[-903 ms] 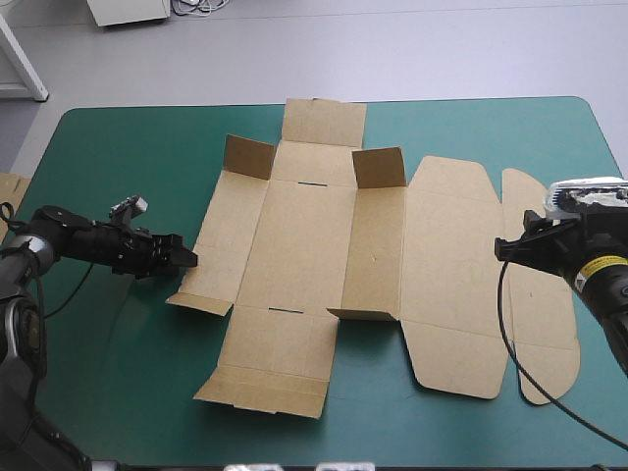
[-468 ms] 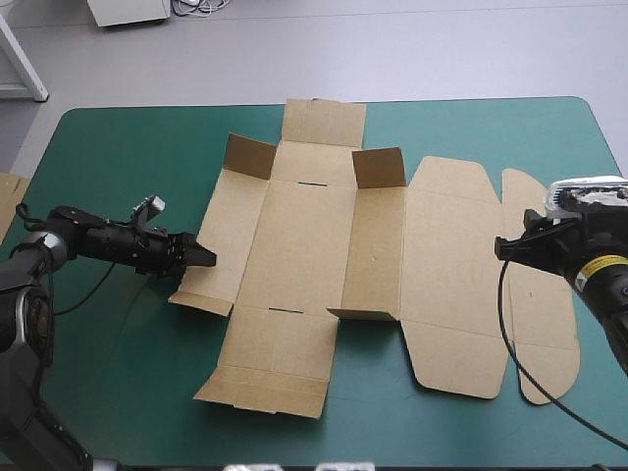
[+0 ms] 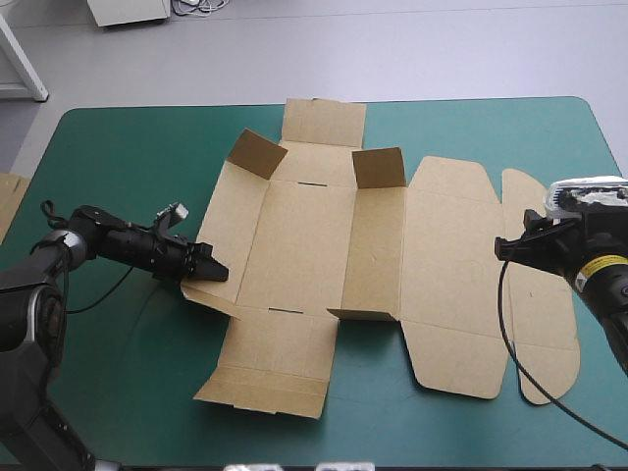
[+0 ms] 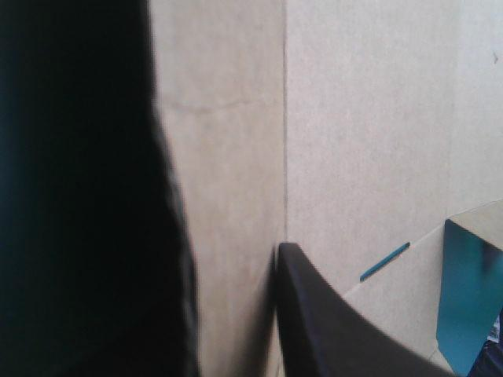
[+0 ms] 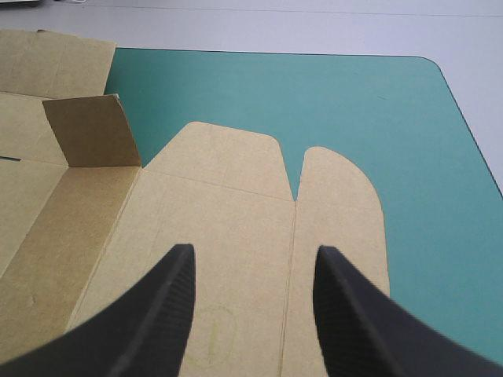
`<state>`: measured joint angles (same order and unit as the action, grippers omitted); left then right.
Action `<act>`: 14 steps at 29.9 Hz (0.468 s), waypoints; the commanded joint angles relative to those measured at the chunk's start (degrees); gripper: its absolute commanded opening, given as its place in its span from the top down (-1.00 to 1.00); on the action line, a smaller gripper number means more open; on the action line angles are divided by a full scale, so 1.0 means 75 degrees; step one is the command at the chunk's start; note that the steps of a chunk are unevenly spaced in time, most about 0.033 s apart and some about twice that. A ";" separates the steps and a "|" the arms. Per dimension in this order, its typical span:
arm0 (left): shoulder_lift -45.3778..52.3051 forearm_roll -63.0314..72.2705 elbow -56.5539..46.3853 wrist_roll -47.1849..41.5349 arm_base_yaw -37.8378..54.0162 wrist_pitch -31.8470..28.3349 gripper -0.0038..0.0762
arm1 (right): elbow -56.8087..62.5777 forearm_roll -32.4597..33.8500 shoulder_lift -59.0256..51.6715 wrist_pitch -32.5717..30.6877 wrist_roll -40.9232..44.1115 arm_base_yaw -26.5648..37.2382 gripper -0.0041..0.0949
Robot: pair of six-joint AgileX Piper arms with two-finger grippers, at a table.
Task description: Fold the box
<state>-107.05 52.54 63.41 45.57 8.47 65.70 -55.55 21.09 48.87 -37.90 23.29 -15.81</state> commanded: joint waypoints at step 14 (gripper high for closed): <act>0.0302 -0.0510 0.1831 -0.0465 -0.0472 0.0740 0.93 | -0.0256 0.0260 -0.0027 0.0485 -0.0074 0.0032 0.03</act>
<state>-107.64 47.85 73.12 42.76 5.29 68.35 -55.55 21.14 48.94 -37.90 23.24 -15.81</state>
